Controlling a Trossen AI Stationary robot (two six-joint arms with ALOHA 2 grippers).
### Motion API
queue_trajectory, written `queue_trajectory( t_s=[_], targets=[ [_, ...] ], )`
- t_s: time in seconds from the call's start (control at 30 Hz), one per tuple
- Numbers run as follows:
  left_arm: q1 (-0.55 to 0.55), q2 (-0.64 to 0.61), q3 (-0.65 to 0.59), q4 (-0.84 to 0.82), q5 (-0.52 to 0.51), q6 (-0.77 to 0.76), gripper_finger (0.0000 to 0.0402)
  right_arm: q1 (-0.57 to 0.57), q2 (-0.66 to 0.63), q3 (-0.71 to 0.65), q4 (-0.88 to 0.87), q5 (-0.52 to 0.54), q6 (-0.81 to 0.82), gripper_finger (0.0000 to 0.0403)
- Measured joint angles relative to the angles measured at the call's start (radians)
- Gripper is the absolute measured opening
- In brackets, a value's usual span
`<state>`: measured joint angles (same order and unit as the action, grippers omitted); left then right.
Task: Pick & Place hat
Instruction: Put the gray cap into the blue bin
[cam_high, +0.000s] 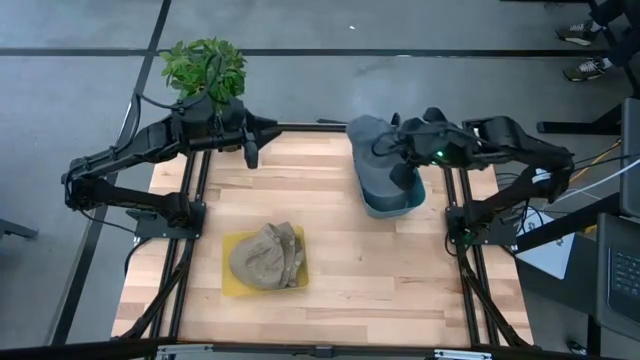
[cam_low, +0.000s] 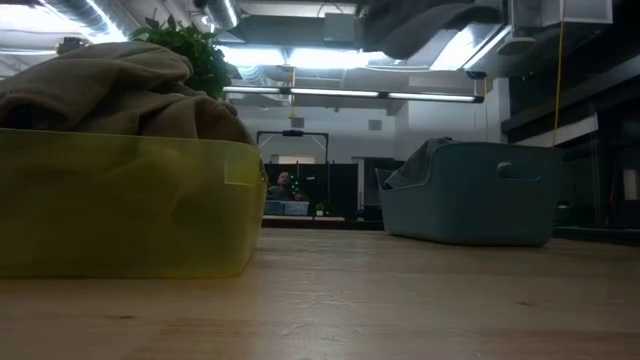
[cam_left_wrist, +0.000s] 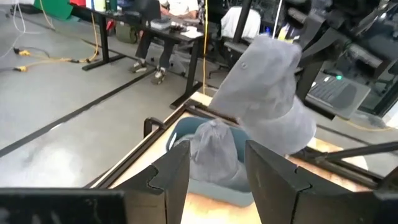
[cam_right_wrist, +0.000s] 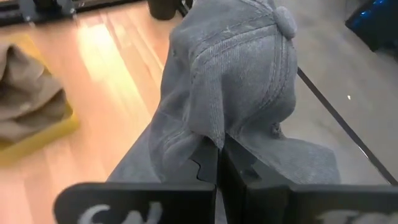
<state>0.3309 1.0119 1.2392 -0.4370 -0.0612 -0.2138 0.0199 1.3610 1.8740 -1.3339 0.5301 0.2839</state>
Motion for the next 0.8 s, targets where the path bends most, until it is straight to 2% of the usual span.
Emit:
queue_trajectory(
  t_s=[0.13,0.23,0.4,0.8],
  targets=[
    [0.000,0.000,0.000,-0.047,0.000,0.000,0.0151,0.036,-0.033,-0.008,-0.056,0.000,0.004,0.0005],
    [0.000,0.000,0.000,-0.070,0.000,0.000,0.0149,0.045,-0.099,-0.092,-0.050,0.000,0.000,0.0005],
    [0.000,0.000,0.000,-0.091,0.008,-0.006,0.0146,0.044,-0.271,-0.352,0.080,0.001,-0.012,0.0004],
    [0.000,0.000,0.000,-0.091,0.008,-0.008,0.0148,-0.038,-0.620,-1.002,0.580,0.019,-0.233,0.0003]
  ],
)
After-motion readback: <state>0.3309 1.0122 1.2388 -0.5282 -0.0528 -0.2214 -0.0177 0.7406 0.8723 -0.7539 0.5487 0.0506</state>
